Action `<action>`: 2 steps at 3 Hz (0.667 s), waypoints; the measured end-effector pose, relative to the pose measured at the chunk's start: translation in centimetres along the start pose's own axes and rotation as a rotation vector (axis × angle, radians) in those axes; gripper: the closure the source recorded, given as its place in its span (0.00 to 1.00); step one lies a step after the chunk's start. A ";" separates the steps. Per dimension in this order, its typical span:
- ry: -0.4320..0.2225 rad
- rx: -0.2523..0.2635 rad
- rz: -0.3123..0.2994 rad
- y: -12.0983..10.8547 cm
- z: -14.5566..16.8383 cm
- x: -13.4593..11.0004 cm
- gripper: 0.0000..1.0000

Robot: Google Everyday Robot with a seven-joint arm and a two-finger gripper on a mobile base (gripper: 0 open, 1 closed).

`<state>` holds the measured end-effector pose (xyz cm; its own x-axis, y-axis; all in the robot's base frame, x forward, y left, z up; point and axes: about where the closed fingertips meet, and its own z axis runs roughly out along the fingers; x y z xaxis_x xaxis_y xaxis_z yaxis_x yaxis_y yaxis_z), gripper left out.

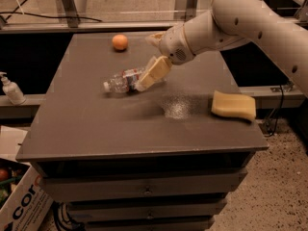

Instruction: Knock water bottle over

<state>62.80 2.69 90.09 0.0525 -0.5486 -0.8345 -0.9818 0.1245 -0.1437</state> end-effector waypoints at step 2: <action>0.015 -0.008 -0.028 -0.9 -0.5 0.8 0.00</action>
Offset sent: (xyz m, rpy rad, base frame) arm 0.0233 -0.0334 -0.0051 -0.0511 -0.0482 0.0377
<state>63.61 1.74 89.81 0.0770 -0.5638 -0.8223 -0.9813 0.1029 -0.1624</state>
